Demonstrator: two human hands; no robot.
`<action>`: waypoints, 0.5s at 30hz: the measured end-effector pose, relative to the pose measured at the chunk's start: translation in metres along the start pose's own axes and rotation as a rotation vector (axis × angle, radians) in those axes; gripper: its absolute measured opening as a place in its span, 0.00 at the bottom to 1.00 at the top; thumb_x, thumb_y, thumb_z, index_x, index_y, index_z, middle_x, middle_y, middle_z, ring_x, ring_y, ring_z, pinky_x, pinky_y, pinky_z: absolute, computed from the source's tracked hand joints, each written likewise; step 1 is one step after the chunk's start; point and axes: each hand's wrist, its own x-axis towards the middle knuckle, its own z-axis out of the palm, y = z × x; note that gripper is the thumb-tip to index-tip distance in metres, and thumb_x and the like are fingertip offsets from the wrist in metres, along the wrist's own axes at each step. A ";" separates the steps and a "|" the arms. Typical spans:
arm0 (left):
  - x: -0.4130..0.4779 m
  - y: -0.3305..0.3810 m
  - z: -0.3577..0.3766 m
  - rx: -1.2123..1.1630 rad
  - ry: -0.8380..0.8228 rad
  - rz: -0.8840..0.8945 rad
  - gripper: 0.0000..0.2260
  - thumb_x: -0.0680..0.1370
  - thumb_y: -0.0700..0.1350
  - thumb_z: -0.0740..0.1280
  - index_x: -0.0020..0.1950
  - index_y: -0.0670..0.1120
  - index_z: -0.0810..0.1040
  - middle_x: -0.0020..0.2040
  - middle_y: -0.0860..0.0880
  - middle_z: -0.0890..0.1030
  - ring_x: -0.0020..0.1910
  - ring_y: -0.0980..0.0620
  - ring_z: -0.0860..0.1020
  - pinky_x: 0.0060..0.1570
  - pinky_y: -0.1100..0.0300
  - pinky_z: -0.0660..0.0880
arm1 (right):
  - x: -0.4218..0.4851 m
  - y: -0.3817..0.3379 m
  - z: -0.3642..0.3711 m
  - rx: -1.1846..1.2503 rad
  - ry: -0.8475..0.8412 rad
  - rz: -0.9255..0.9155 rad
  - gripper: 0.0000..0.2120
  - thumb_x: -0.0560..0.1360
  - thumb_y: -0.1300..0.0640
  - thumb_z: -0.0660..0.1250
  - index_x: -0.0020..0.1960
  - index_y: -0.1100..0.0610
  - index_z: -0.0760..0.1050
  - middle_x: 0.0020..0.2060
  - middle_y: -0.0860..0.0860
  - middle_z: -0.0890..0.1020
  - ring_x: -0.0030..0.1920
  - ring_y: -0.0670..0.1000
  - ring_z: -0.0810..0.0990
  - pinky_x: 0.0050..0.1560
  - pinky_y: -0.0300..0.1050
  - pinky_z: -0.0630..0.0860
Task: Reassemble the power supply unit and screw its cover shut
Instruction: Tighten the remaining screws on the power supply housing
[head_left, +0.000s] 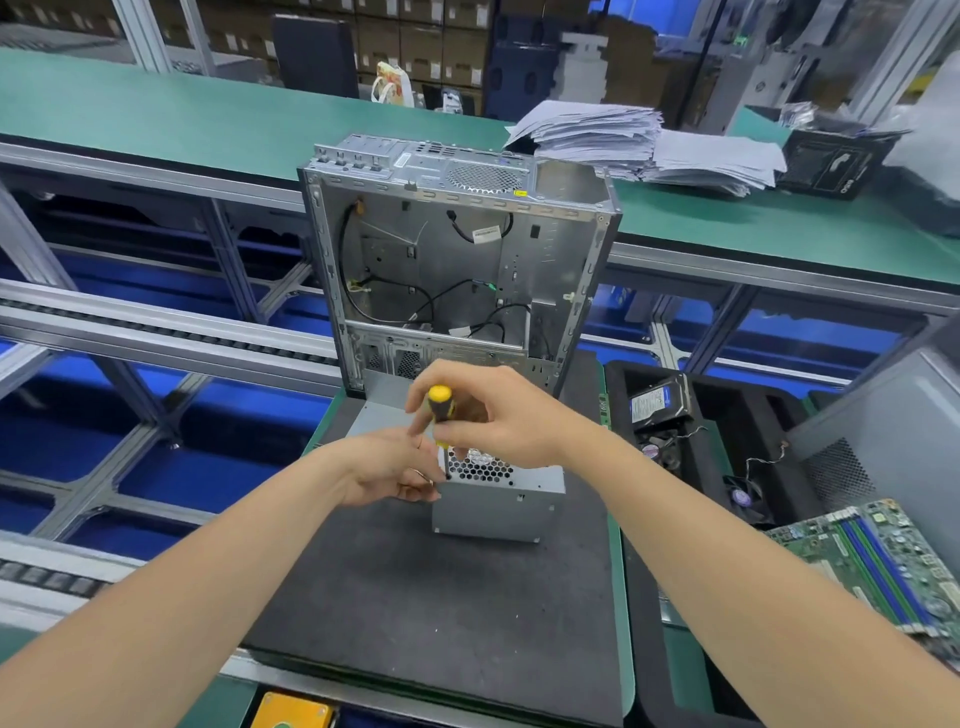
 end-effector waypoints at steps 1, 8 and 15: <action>0.000 0.000 0.000 -0.009 -0.011 0.002 0.12 0.77 0.29 0.69 0.54 0.42 0.73 0.46 0.41 0.70 0.40 0.47 0.75 0.48 0.53 0.79 | 0.000 -0.001 0.001 0.026 -0.003 0.013 0.11 0.79 0.62 0.71 0.55 0.50 0.75 0.48 0.47 0.87 0.36 0.53 0.84 0.40 0.43 0.81; -0.002 0.002 -0.001 0.001 -0.025 0.019 0.13 0.77 0.28 0.67 0.43 0.44 0.71 0.28 0.50 0.70 0.33 0.50 0.75 0.47 0.53 0.79 | 0.009 0.000 0.015 -0.218 0.314 0.179 0.21 0.69 0.43 0.82 0.42 0.50 0.70 0.30 0.42 0.79 0.32 0.47 0.78 0.35 0.47 0.76; 0.002 0.000 -0.002 0.036 -0.009 -0.009 0.09 0.78 0.30 0.68 0.46 0.43 0.74 0.36 0.46 0.71 0.38 0.48 0.78 0.46 0.56 0.80 | 0.004 0.002 -0.002 0.071 -0.022 0.061 0.04 0.78 0.54 0.74 0.51 0.48 0.80 0.44 0.50 0.85 0.36 0.54 0.83 0.38 0.47 0.81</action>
